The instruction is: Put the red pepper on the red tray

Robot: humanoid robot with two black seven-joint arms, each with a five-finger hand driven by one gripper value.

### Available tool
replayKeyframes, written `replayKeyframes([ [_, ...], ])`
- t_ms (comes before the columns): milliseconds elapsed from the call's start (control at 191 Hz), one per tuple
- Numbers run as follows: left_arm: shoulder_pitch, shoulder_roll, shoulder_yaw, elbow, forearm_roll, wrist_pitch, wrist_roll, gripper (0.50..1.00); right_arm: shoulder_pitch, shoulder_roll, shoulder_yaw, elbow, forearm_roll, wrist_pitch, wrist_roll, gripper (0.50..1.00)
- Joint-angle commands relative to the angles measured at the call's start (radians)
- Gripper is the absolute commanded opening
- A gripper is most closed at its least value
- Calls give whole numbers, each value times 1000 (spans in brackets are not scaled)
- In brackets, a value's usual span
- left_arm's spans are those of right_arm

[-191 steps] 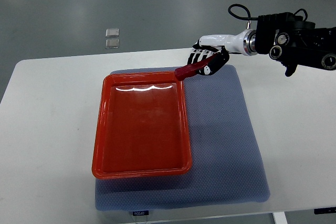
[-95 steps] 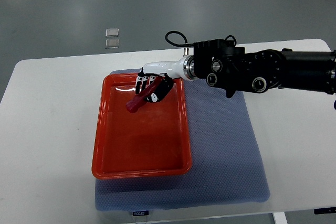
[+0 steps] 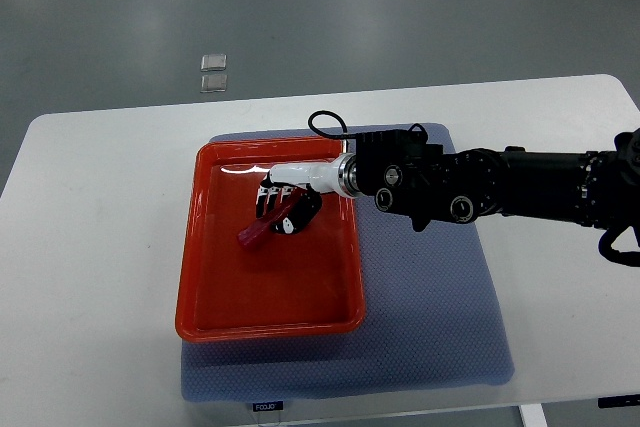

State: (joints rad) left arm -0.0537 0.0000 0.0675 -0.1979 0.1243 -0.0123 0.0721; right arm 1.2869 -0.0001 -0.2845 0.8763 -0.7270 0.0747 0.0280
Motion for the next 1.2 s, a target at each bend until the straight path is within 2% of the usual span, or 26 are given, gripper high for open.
replayKeyframes([
  [0, 0, 0, 0, 0, 0, 0, 0, 1000, -4, 0, 5, 0, 1, 0, 0, 500],
  [21, 0, 0, 0, 0, 0, 0, 0, 1000, -4, 0, 7, 0, 1, 0, 0, 502],
  [37, 0, 0, 0, 2, 0, 0, 0, 1000, -4, 0, 7, 0, 1, 0, 0, 541],
  [79, 0, 0, -1, 2, 0, 0, 0, 1000, -4, 0, 8, 0, 4, 0, 0, 574],
  [168, 0, 0, -2, 3, 0, 0, 0, 1000, -4, 0, 10, 0, 6, 0, 1, 617],
  [247, 0, 0, -2, 6, 0, 0, 0, 1000, -4, 0, 11, 0, 14, 0, 1, 678],
  [404, 0, 0, -2, 8, 0, 0, 0, 1000, -1, 0, 16, 0, 18, 0, 4, 754],
  [509, 0, 0, -2, 9, 0, 0, 0, 1000, 2, 0, 51, 1, 20, 5, 10, 780],
  [587, 0, 0, -2, 9, 0, 0, 0, 1000, 6, -1, 87, 1, 21, 7, 10, 782],
  [787, 0, 0, -2, 9, 0, 0, 0, 1000, -17, -110, 329, 3, 37, 5, 62, 785],
  [955, 0, 0, -2, 11, 0, 0, 0, 1000, -225, -202, 674, 4, 190, 7, 78, 787],
  [1054, 0, 0, -2, 11, 0, 0, 0, 1000, -366, -195, 932, 4, 301, 8, 96, 791],
  [1196, 0, 0, -2, 6, 0, 0, 0, 1000, -535, -123, 1261, 6, 504, 10, 112, 856],
])
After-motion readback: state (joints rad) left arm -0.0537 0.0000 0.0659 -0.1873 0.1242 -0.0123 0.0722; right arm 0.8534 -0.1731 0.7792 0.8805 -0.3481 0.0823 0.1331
